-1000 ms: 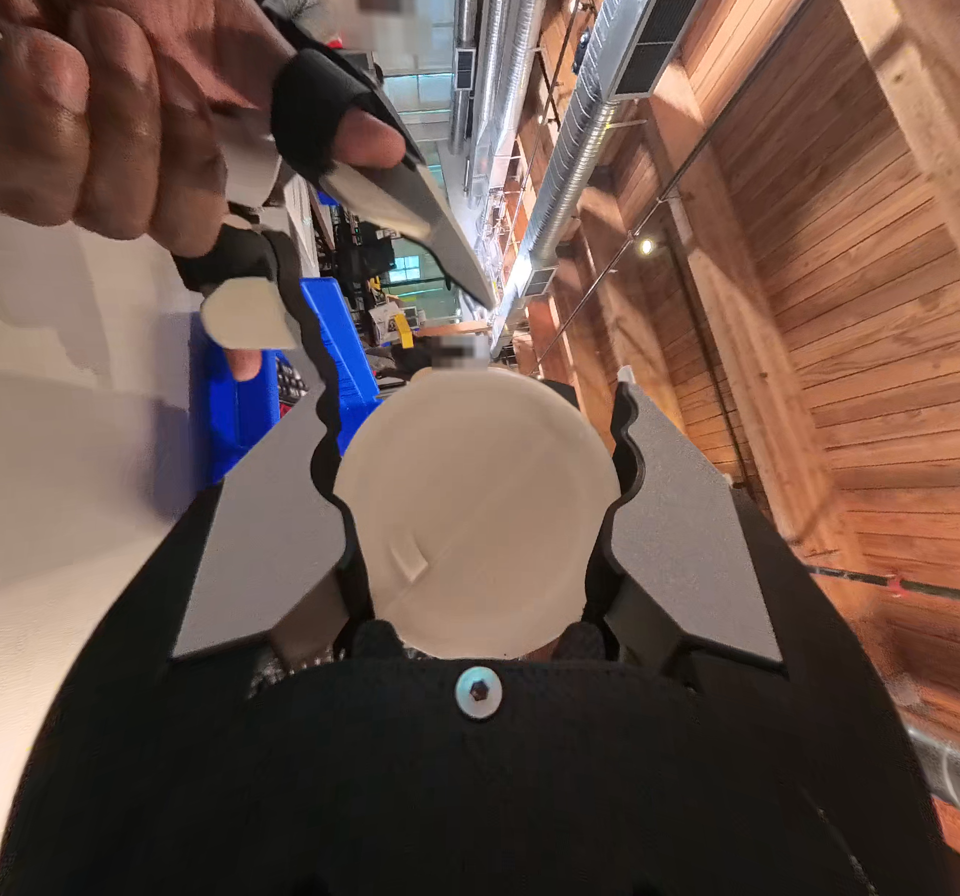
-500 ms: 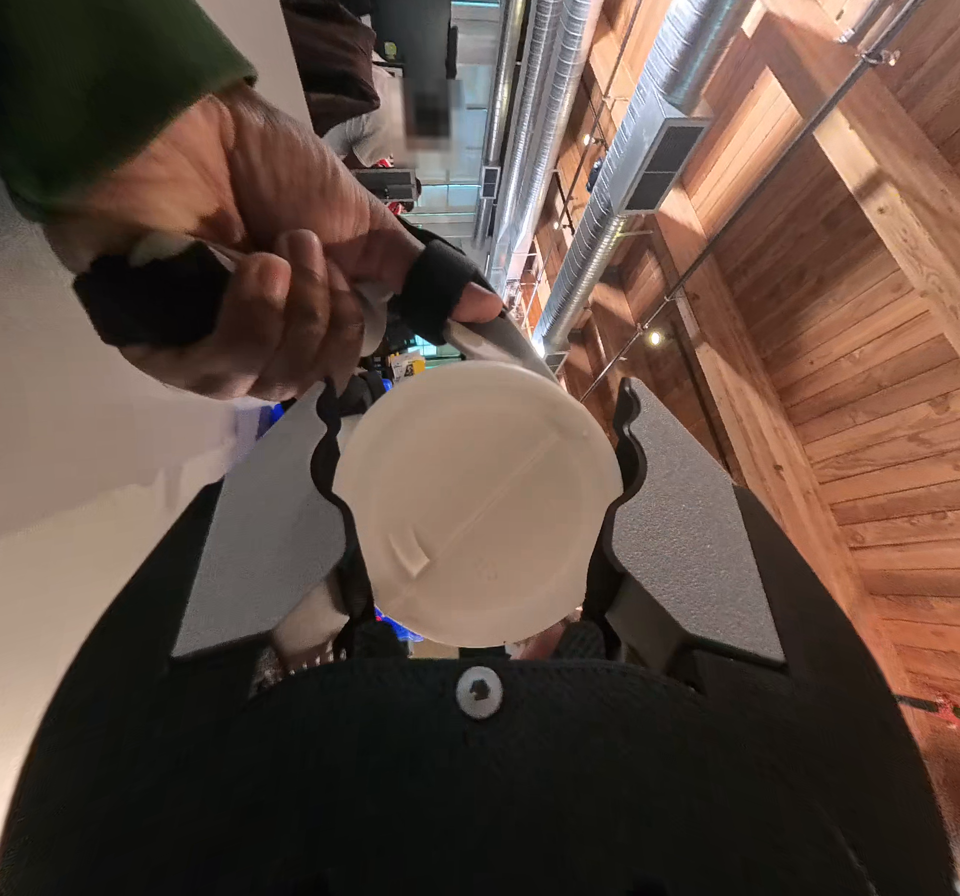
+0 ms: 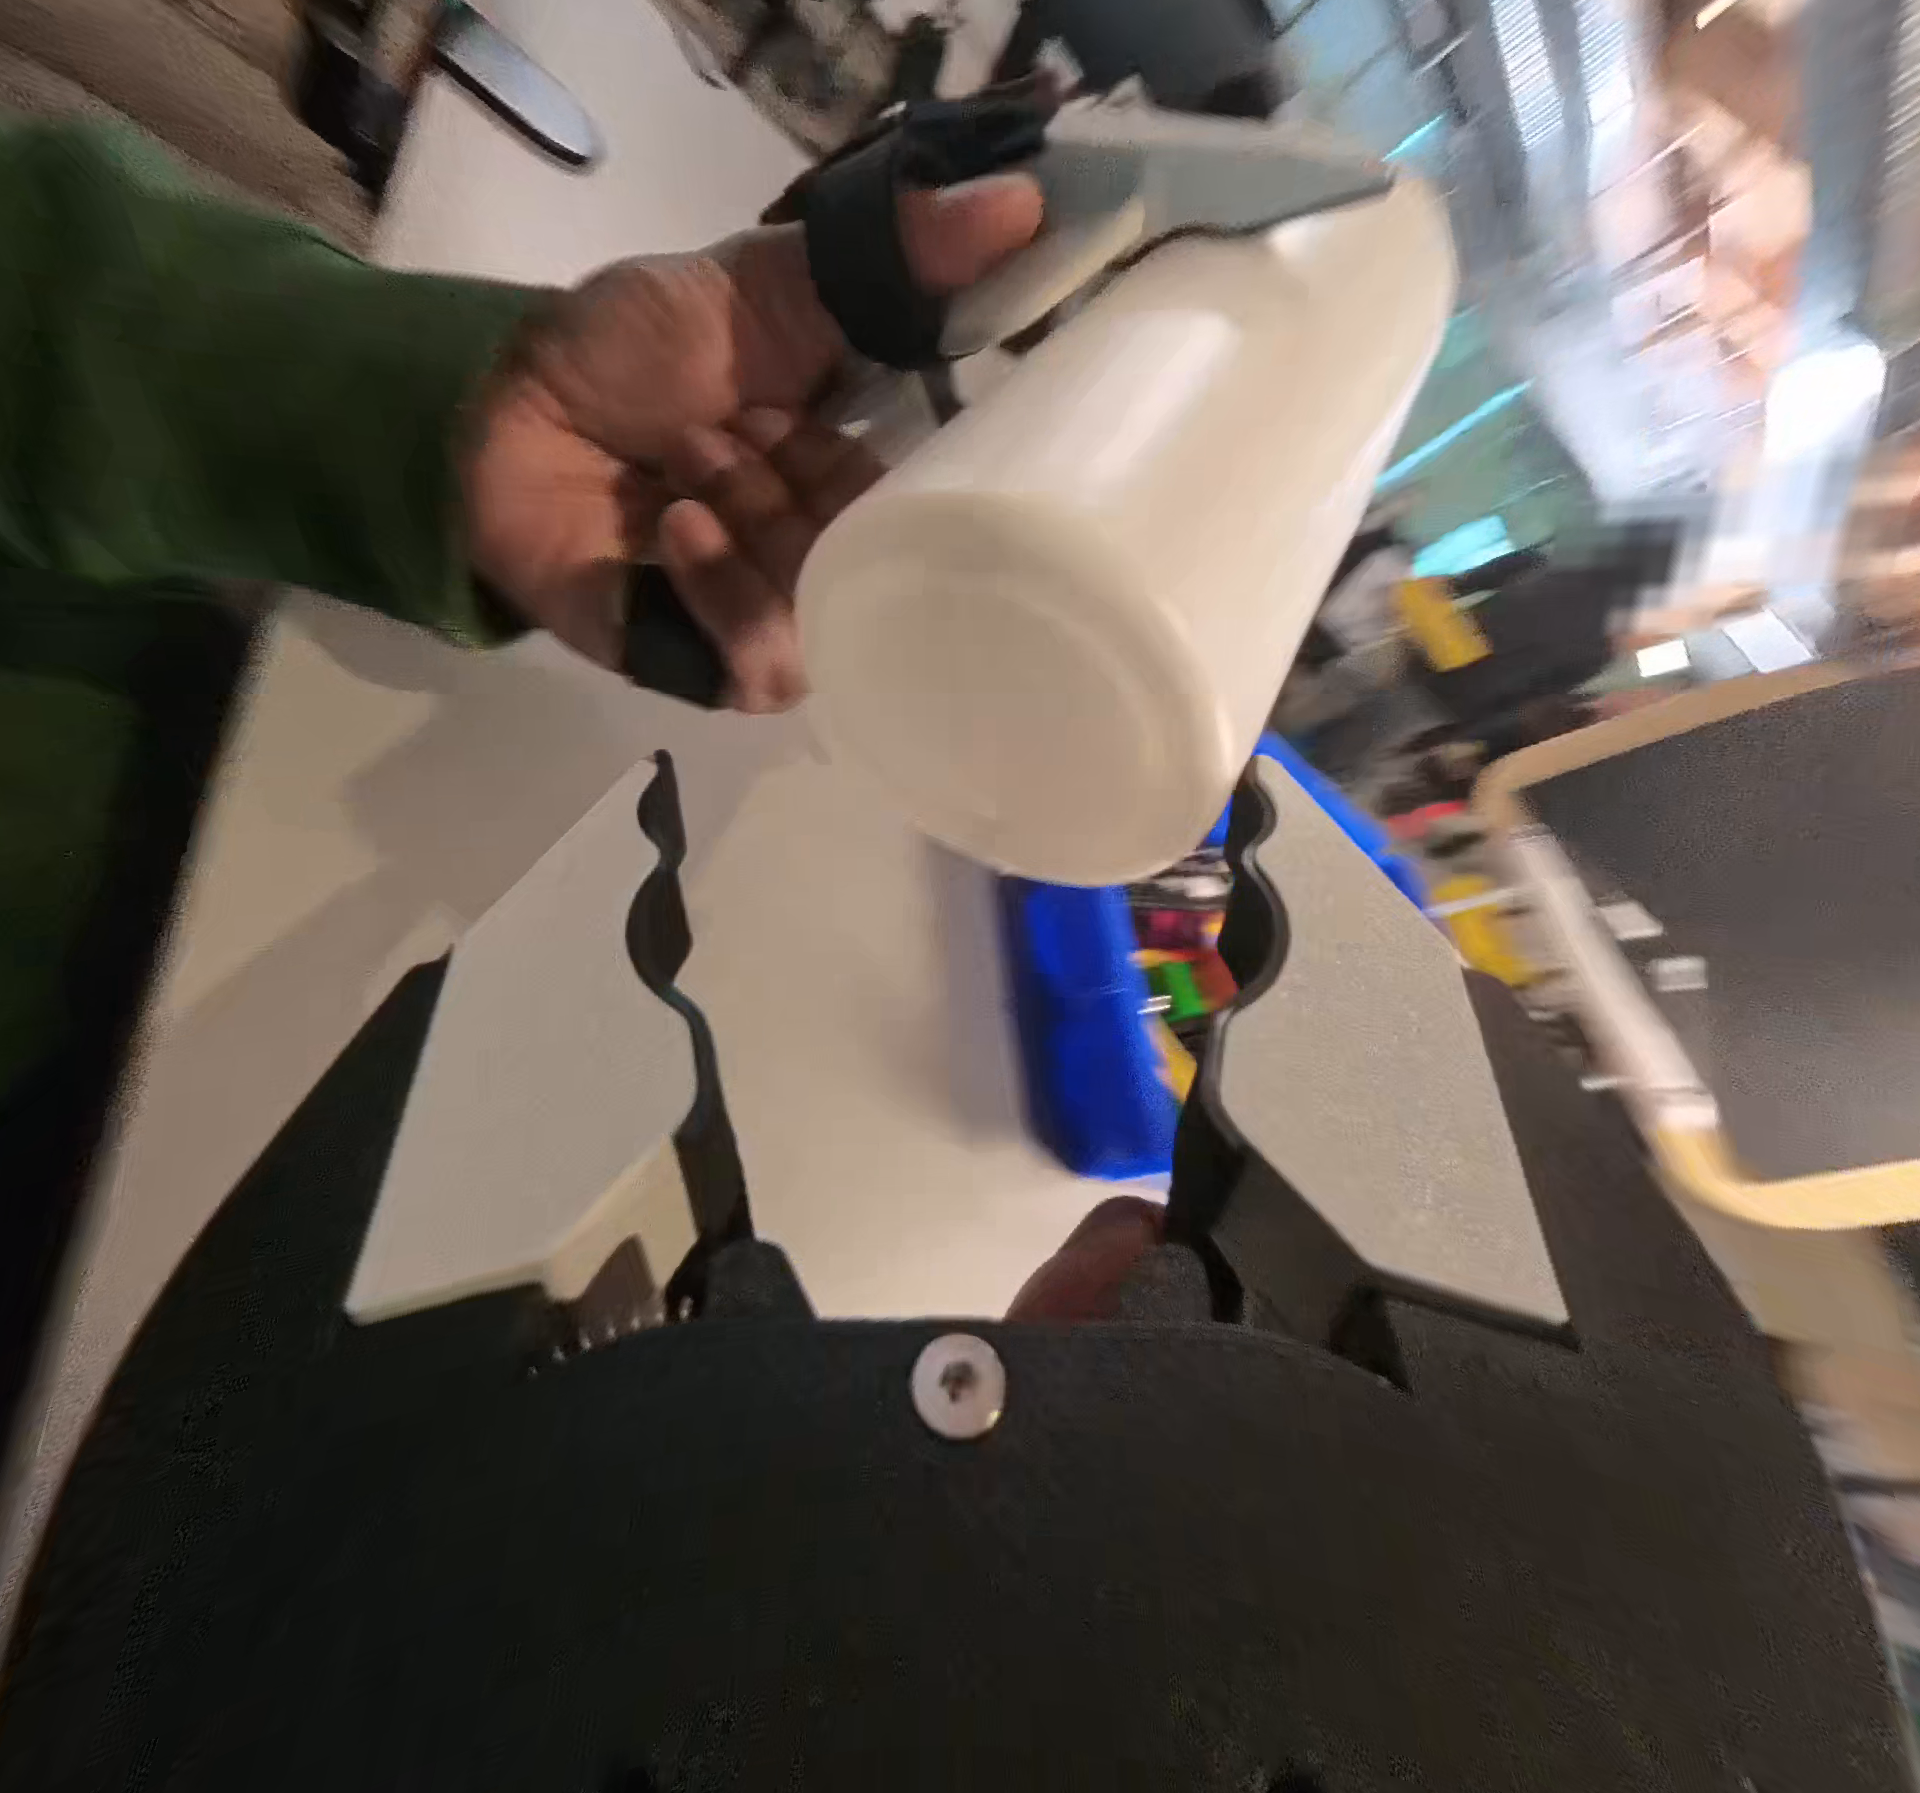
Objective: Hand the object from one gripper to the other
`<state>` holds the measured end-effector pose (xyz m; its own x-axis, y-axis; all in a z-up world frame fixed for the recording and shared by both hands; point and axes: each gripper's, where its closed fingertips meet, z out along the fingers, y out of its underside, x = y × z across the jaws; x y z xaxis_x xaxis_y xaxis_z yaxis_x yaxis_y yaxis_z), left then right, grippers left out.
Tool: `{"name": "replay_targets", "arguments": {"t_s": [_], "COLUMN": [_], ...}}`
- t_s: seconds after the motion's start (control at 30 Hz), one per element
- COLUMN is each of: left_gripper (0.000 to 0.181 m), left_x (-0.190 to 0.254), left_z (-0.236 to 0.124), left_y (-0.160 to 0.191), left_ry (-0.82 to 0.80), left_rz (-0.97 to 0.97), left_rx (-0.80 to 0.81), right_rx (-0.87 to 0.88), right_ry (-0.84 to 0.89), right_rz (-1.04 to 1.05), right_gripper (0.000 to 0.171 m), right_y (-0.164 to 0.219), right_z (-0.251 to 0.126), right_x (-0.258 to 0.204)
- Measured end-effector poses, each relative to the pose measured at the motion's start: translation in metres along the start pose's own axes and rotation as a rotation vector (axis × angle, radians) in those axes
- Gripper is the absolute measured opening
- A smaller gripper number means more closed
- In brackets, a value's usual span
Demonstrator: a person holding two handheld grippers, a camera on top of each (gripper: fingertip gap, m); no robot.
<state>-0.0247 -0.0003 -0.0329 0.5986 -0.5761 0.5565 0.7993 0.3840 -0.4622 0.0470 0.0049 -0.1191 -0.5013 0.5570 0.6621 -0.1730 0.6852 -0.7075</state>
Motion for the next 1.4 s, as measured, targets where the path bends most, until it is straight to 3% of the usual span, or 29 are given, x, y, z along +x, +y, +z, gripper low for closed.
{"name": "replay_targets", "arguments": {"t_s": [0.1, 0.2, 0.33, 0.5, 0.7, 1.07, 1.2, 1.4], "left_gripper": [0.089, 0.088, 0.089, 0.089, 0.088, 0.098, 0.107, 0.111], "left_x": [0.006, 0.017, 0.025, 0.033, 0.034, 0.015, 0.013, 0.003], "left_z": [0.002, 0.006, 0.014, 0.017, 0.016, 0.022, 0.023, 0.023], "left_y": [0.003, 0.012, 0.039, 0.081, 0.097, 0.099, 0.093, 0.098], "left_ry": [-0.034, -0.035, -0.018, 0.045, 0.056, -0.078, -0.121, -0.195], "left_rz": [0.148, 0.323, 0.462, 0.603, 0.793, 1.061, 1.15, 1.381], "left_rx": [-0.042, -0.101, -0.222, -0.408, -0.467, -0.462, -0.43, -0.454], "right_rx": [0.104, 0.275, 0.184, 0.01, -0.101, -0.444, -0.556, -0.656], "right_ry": [-0.185, -0.234, -0.231, -0.206, -0.048, 0.688, 0.802, 0.832], "right_rz": [0.253, 0.47, 0.562, 0.459, 0.257, -0.341, -0.477, -0.583], "right_gripper": [0.112, 0.109, 0.108, 0.114, 0.109, 0.107, 0.107, 0.108], "right_y": [-0.012, -0.034, -0.02, 0.0, 0.022, 0.067, 0.079, 0.09], "right_z": [-0.021, -0.037, -0.014, 0.023, 0.037, -0.034, -0.059, -0.073], "right_x": [-0.009, 0.007, 0.005, -0.019, -0.006, 0.111, 0.131, 0.139]}}
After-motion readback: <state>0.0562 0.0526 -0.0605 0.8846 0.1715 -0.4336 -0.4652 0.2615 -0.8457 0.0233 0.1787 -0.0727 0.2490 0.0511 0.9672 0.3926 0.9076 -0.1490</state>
